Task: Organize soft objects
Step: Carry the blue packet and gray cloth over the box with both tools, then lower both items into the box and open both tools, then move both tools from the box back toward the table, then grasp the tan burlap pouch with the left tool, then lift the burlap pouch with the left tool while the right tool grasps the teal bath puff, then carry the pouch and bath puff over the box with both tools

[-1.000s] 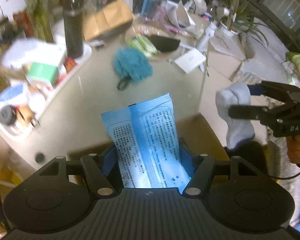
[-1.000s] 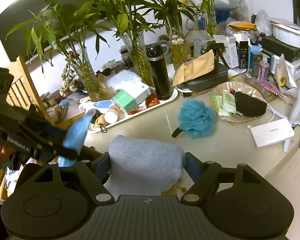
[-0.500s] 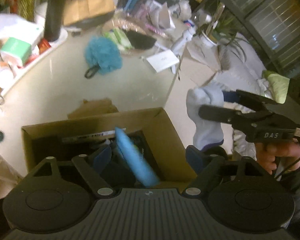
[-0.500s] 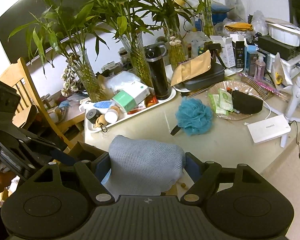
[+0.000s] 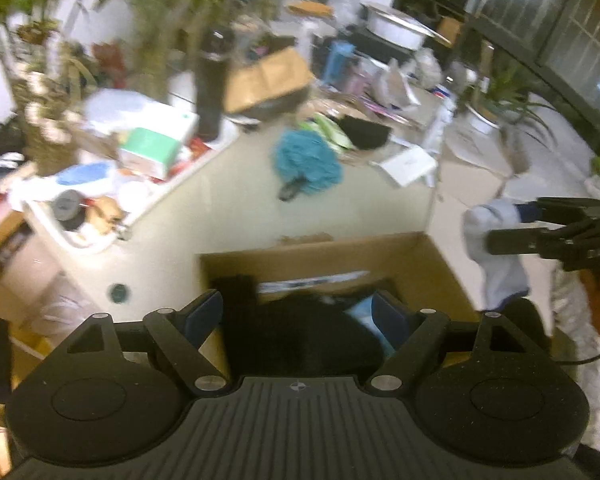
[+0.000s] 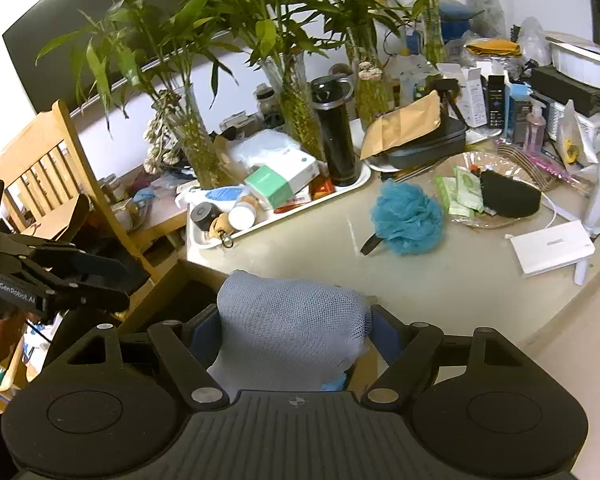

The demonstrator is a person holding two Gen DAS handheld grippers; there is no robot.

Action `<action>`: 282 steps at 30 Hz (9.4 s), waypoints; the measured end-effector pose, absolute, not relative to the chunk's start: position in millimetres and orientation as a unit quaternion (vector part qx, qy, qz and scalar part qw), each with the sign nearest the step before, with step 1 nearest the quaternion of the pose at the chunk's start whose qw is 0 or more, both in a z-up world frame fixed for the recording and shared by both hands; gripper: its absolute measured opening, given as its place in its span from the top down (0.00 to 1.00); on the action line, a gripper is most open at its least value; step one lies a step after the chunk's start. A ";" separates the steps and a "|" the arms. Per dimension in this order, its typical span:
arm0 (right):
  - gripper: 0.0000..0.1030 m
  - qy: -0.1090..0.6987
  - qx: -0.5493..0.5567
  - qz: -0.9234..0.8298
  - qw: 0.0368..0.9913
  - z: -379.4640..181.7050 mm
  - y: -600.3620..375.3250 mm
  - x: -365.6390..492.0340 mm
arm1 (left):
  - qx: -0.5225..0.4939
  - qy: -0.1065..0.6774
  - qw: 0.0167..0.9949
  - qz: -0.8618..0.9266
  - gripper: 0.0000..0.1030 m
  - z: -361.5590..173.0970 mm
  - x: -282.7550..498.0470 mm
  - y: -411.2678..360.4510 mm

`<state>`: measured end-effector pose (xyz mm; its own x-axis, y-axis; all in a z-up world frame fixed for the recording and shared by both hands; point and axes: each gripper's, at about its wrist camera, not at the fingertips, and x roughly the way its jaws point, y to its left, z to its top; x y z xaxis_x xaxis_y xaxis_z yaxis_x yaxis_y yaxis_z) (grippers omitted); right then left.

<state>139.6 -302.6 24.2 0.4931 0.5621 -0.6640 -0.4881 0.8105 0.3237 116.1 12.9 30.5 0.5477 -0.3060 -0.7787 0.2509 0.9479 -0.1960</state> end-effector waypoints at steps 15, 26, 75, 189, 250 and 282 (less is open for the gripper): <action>0.18 0.386 0.007 0.335 0.859 45.0 -263.6 140.0 | -0.060 0.429 0.895 -0.107 0.20 18.5 86.2 71.0; 0.00 0.433 -0.017 0.314 0.845 8.8 -250.1 147.4 | -0.043 0.412 0.902 -0.120 0.20 15.7 73.2 74.3; 0.00 0.395 0.028 0.219 0.892 -10.8 -300.3 154.8 | 0.028 0.373 0.913 -0.163 0.20 19.8 121.2 6.6; 0.22 0.352 0.082 0.213 0.908 -149.3 -306.3 323.5 | 0.134 0.450 0.853 -0.229 0.97 -43.3 316.1 -23.4; 0.97 0.230 0.010 0.254 0.939 45.0 -322.7 203.2 | -0.069 0.390 0.893 -0.214 0.97 64.4 176.2 18.1; 0.97 0.209 0.001 0.300 0.931 77.9 -335.8 90.6 | -0.039 0.461 0.875 -0.143 0.41 11.1 90.4 11.8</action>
